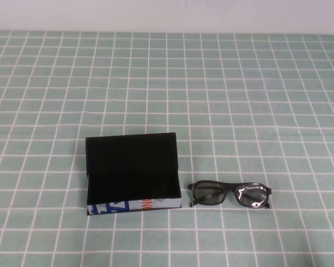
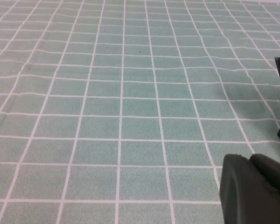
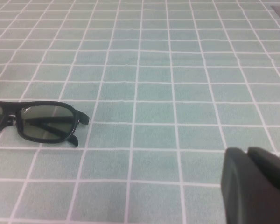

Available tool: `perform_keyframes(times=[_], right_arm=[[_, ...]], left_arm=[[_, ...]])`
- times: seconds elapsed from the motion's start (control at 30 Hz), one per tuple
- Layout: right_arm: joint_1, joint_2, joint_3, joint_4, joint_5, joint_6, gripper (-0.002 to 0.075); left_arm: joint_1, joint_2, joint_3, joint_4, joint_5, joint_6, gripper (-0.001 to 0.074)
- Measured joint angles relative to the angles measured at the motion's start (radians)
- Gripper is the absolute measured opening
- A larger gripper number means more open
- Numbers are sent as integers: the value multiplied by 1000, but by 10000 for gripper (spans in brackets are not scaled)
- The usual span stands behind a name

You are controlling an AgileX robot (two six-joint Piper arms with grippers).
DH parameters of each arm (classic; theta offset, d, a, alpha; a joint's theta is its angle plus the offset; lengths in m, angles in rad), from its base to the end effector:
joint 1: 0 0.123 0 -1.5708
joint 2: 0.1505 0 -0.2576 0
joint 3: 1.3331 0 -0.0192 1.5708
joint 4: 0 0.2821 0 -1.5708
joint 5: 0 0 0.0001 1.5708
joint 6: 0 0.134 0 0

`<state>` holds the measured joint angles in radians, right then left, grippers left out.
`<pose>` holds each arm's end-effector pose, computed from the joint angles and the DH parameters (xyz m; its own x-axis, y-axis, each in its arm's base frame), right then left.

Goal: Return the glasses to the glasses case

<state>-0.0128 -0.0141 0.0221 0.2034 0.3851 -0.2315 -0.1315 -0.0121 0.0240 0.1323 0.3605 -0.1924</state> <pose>0.1523 0.0082 0.1601 -0.2914 -0.0388 -0.9558 -0.0722 0.9972 -0.0184 0.1527 -0.0139 0.1615 -0.2815 -0.0318 -0.9590 0.0676 0.9963 -0.0528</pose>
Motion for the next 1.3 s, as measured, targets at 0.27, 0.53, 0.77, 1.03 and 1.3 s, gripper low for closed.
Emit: perform_keyframes(times=[0.27, 0.53, 0.77, 1.03, 1.3], right_arm=[[0, 0, 0, 0, -4, 0, -11], [0, 0, 1, 0, -7, 0, -11], [0, 0, 1, 0, -8, 0, -11], [0, 0, 5, 0, -32, 0, -11], [0, 0, 5, 58, -135, 0, -12]], left_arm=[[0, 0, 0, 0, 0, 0, -2], [0, 0, 0, 0, 0, 0, -2], [0, 0, 0, 0, 0, 0, -2], [0, 0, 0, 17, 0, 0, -2], [0, 0, 0, 24, -3, 0, -2]])
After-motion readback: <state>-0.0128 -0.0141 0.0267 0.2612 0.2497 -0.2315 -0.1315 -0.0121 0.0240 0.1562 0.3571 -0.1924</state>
